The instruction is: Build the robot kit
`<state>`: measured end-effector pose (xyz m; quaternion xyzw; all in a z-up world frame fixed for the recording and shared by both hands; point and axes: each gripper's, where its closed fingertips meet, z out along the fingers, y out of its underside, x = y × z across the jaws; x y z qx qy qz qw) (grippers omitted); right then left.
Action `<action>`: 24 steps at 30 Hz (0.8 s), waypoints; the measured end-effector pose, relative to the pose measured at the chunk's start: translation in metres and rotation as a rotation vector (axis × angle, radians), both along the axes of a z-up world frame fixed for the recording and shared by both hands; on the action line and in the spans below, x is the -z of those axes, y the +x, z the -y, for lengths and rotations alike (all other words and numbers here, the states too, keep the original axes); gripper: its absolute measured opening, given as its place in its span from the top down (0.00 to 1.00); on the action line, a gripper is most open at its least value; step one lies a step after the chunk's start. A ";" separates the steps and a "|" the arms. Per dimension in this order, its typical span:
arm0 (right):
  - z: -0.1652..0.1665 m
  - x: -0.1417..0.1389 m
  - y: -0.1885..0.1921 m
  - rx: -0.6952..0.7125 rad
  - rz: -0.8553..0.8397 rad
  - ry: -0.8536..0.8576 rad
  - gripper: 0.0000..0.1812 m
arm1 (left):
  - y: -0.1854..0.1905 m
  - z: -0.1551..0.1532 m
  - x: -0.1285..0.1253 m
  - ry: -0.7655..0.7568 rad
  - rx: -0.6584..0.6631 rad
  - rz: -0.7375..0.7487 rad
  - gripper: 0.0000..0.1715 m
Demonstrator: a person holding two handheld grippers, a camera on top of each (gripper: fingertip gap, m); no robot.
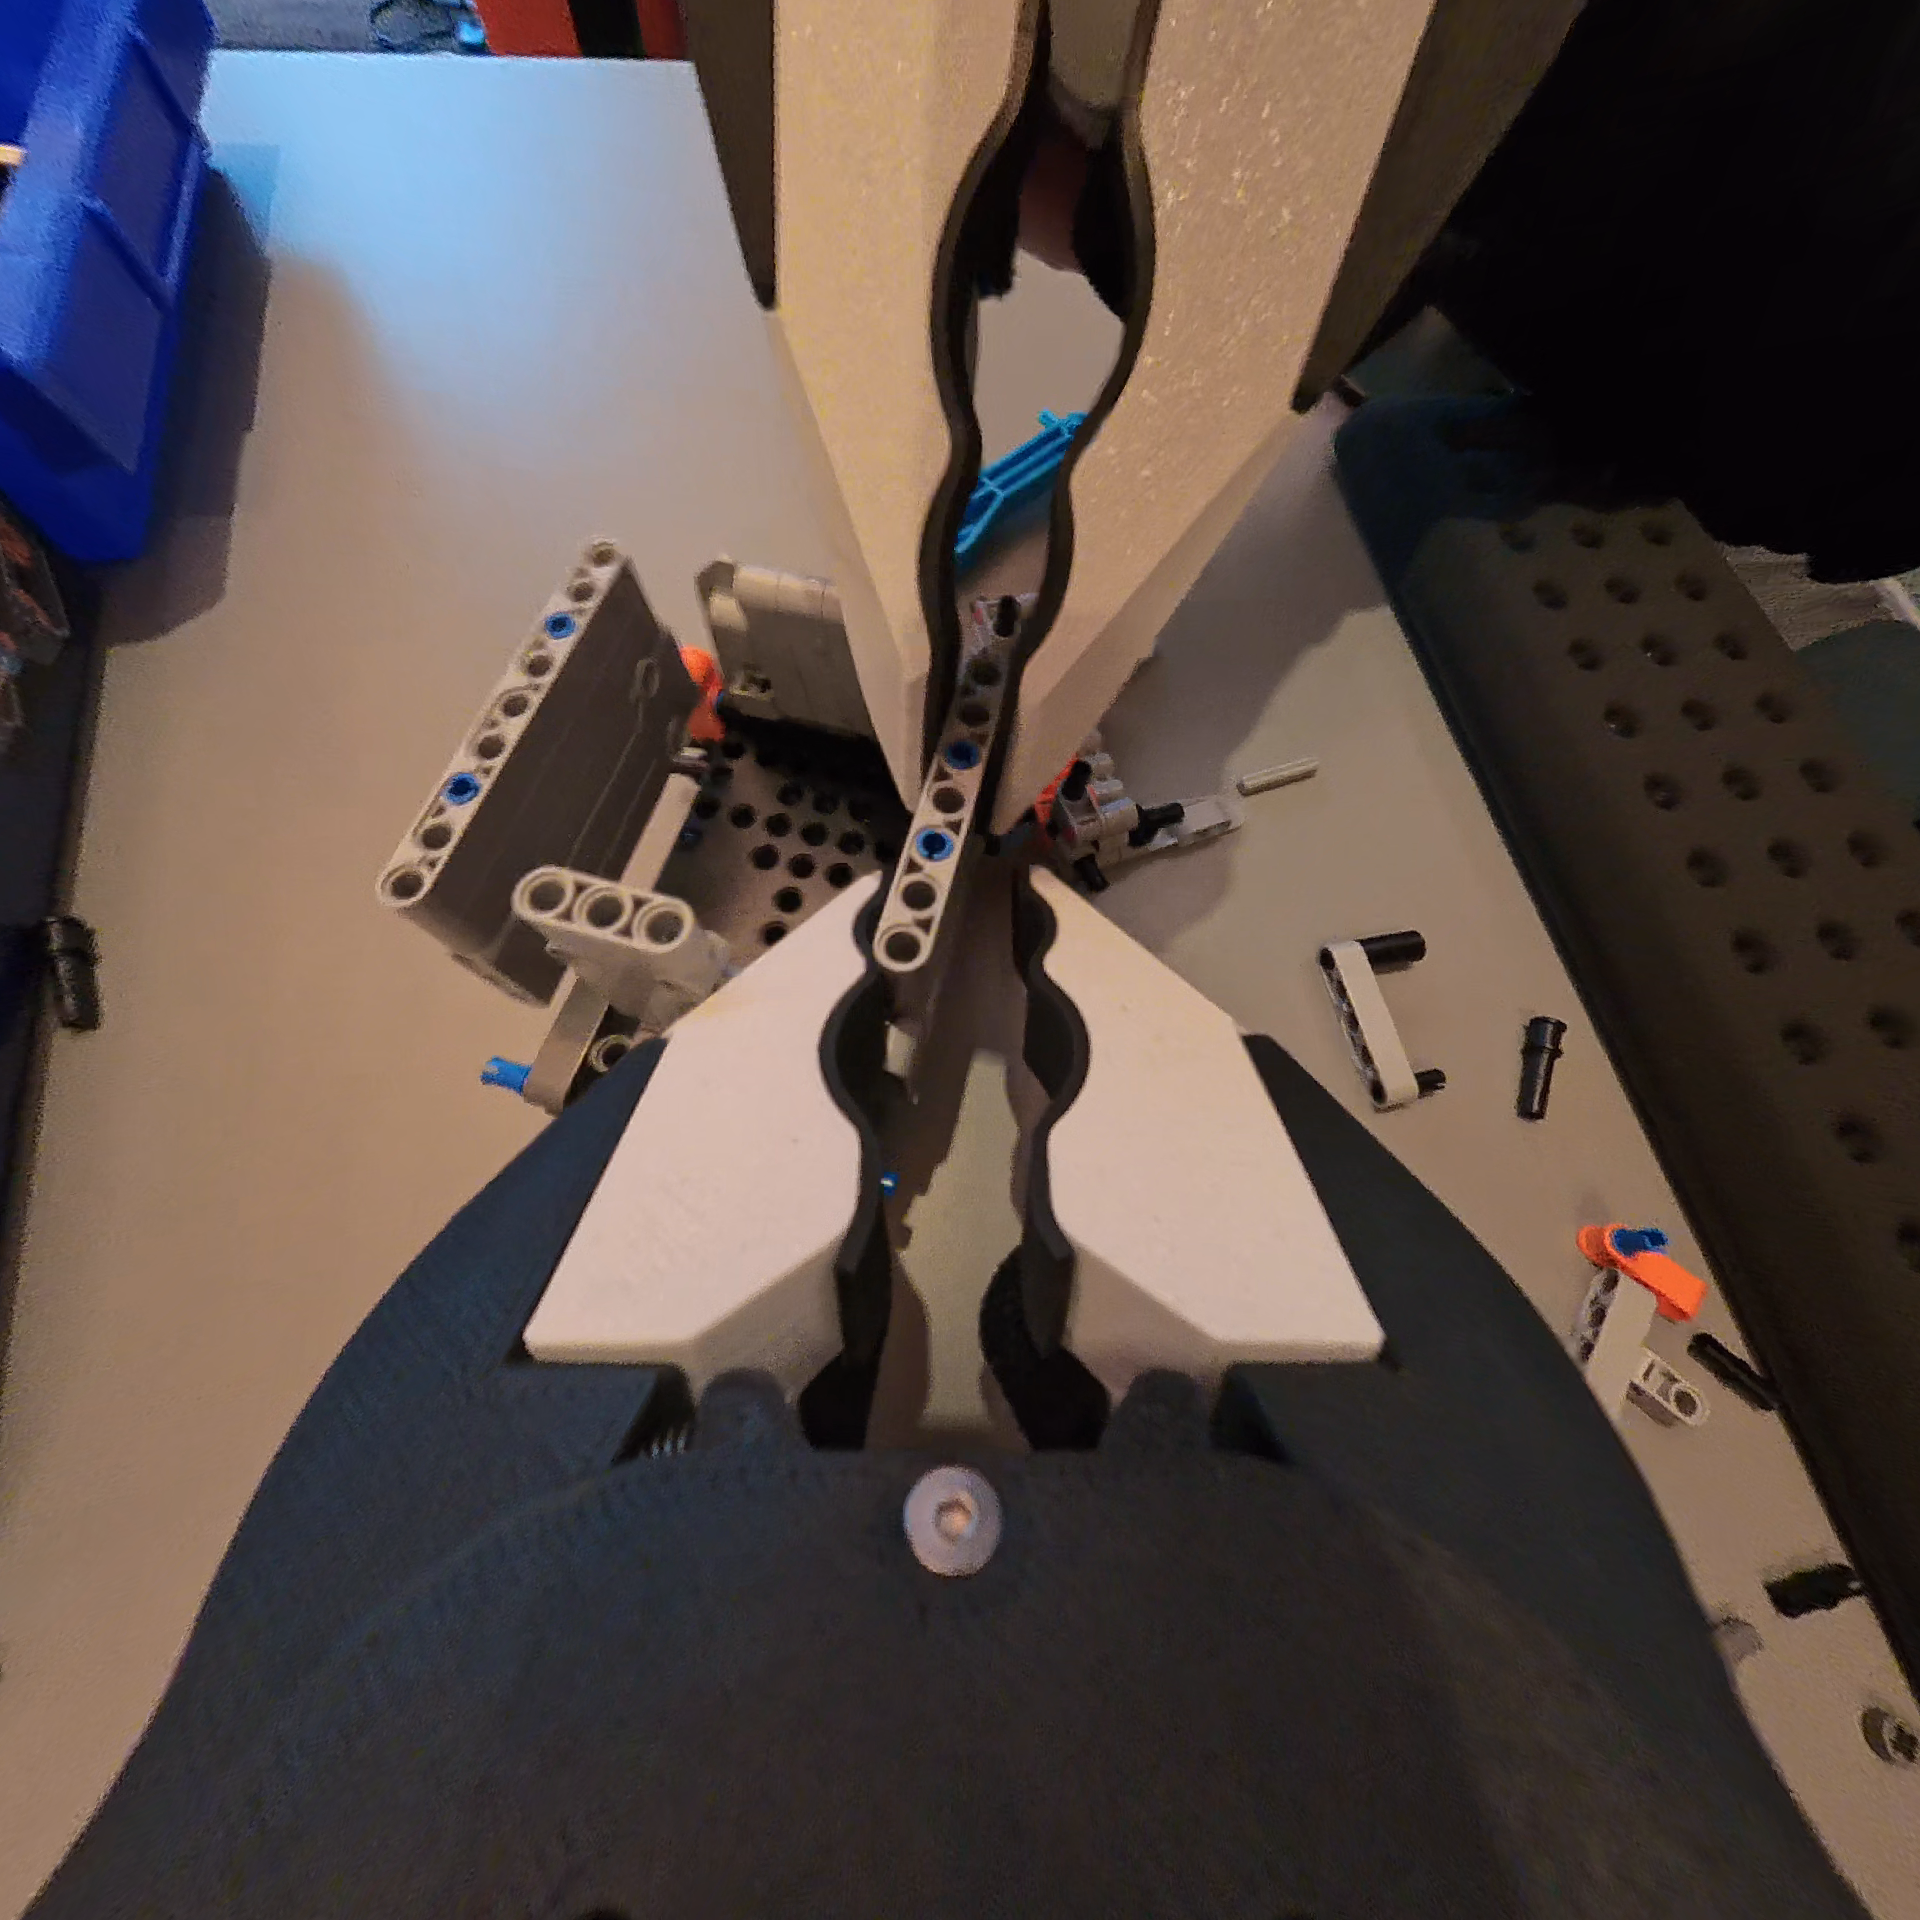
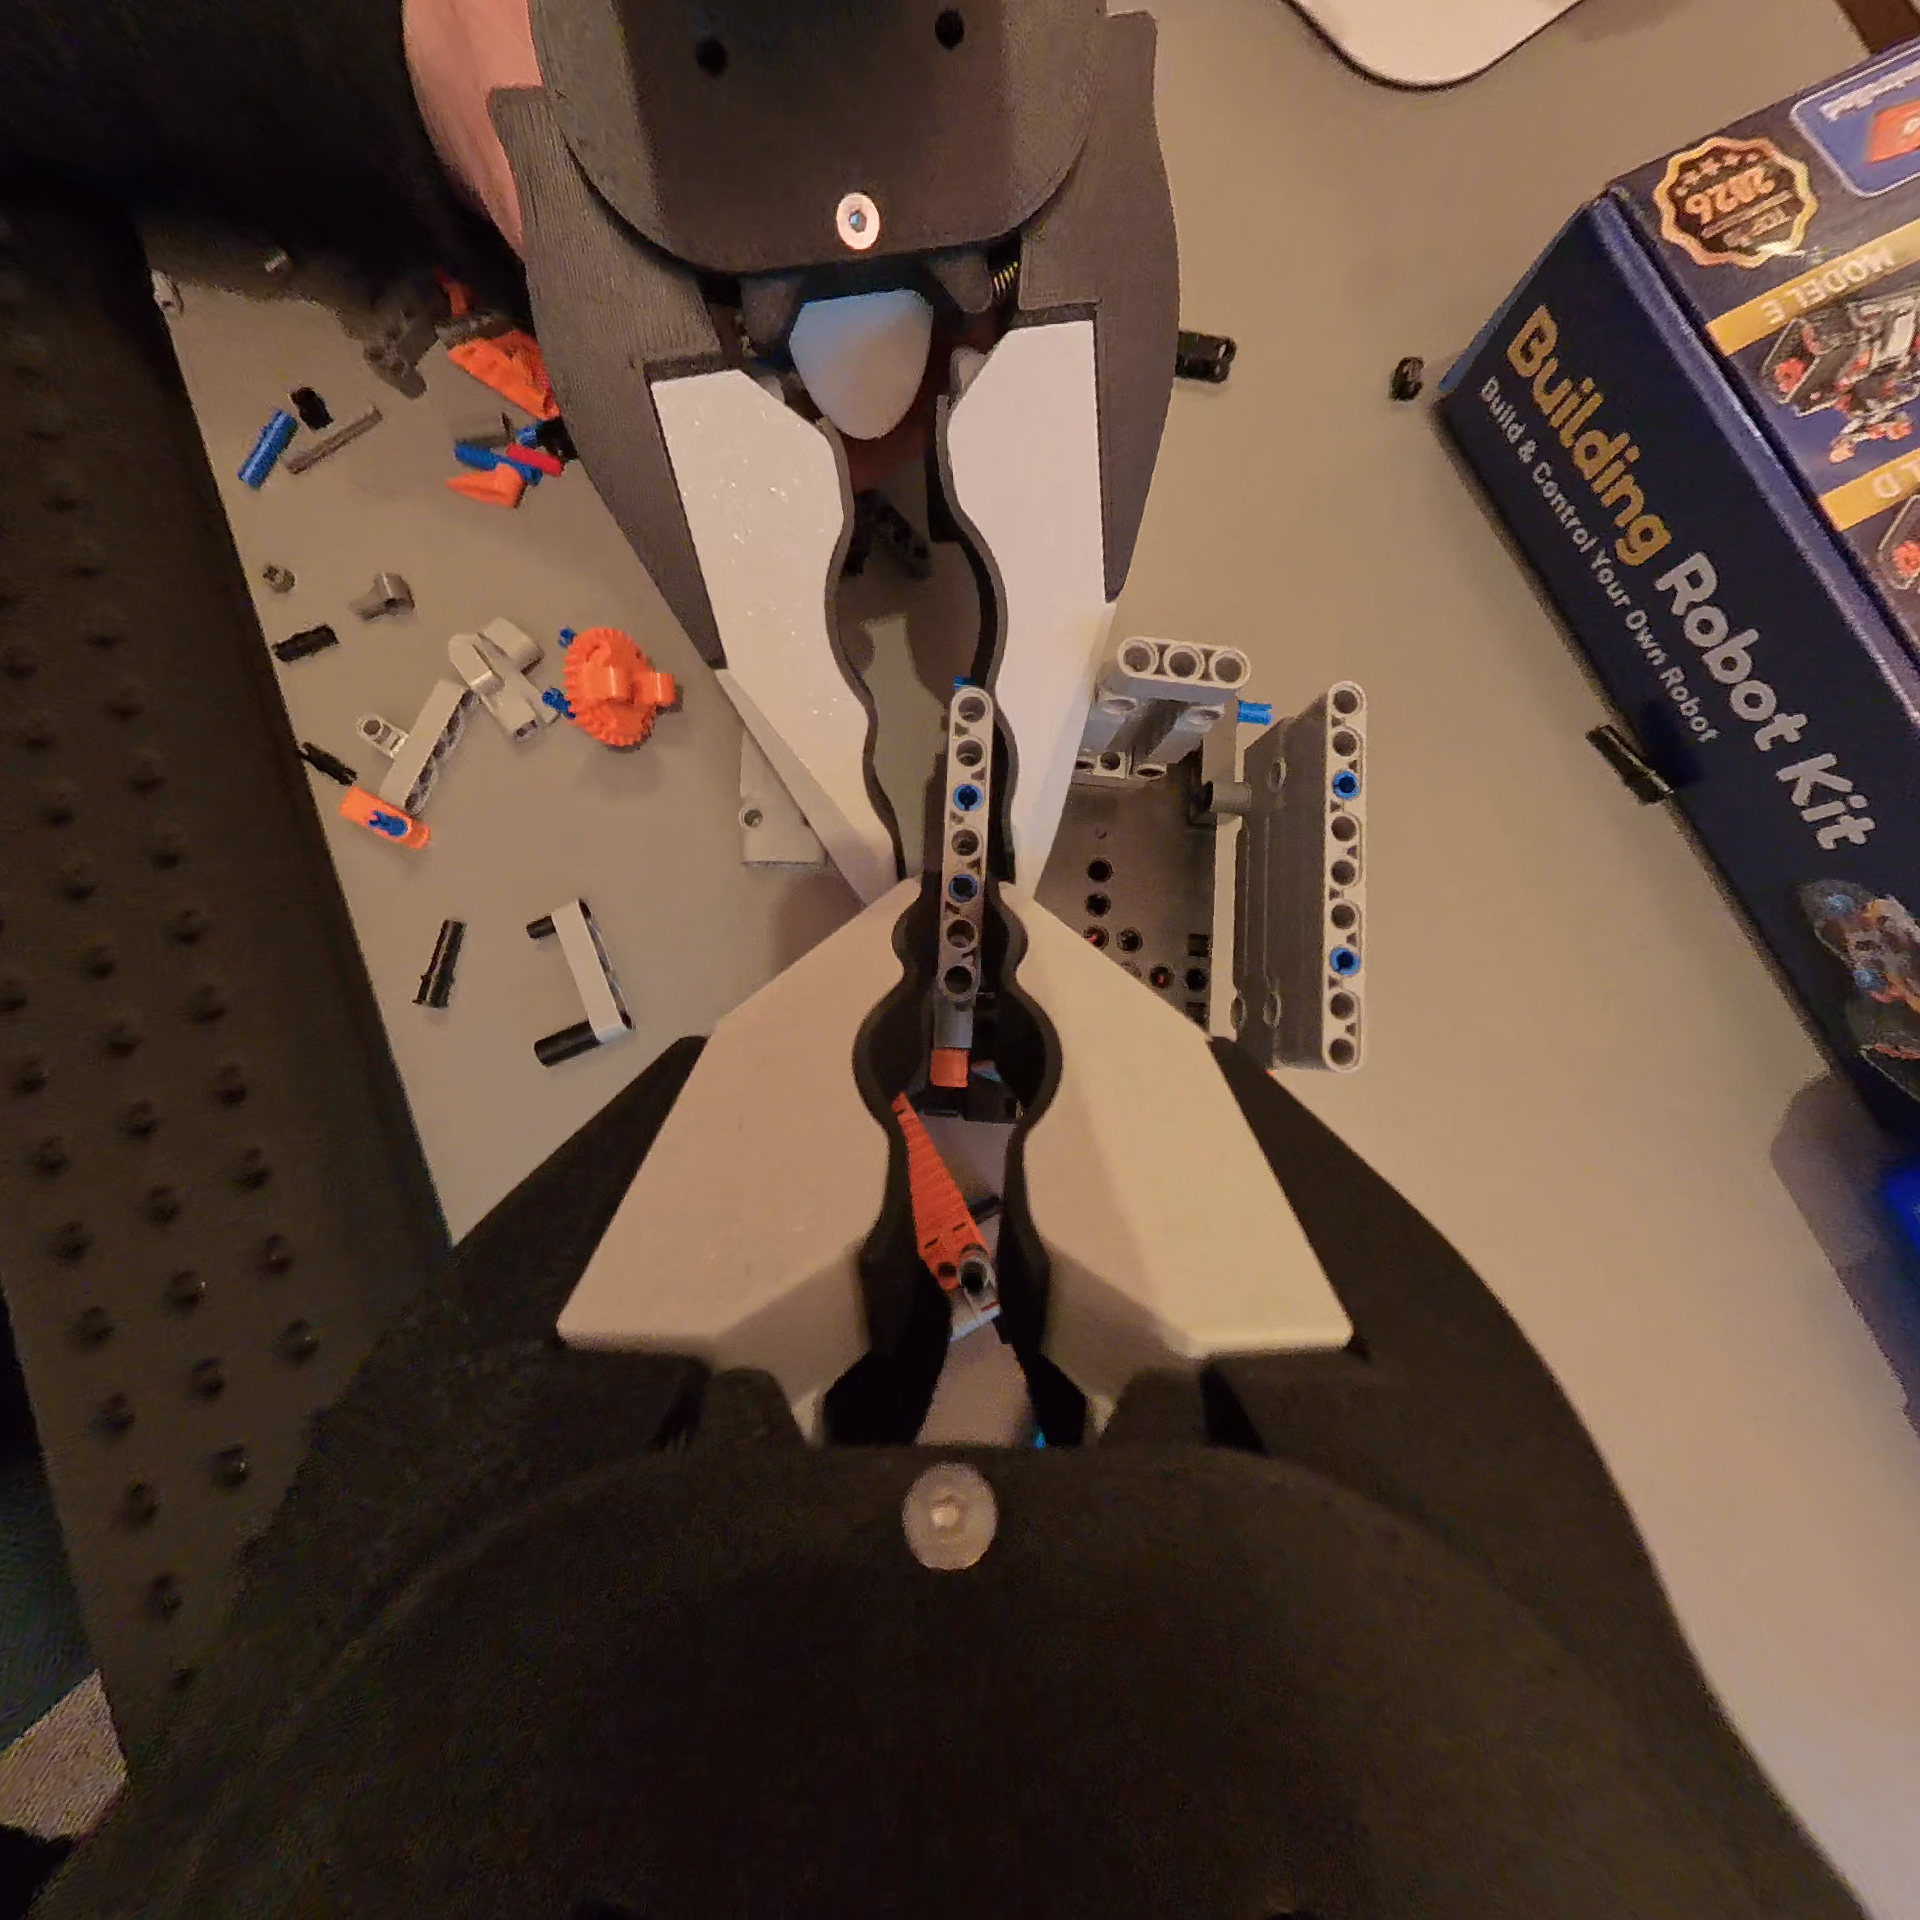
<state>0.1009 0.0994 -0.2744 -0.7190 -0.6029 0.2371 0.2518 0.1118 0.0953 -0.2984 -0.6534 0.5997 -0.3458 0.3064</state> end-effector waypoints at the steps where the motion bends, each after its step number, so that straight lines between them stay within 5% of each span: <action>1: 0.000 -0.001 -0.001 0.004 -0.003 0.007 0.98 | 0.000 -0.001 -0.001 0.000 -0.005 0.005 0.90; 9: 0.002 0.000 -0.007 -0.028 0.055 0.077 0.98 | -0.006 -0.001 0.001 -0.016 0.004 0.023 0.96; 24: 0.001 -0.017 -0.007 0.045 -0.332 -0.149 0.98 | -0.003 0.002 -0.009 -0.025 -0.002 0.092 0.96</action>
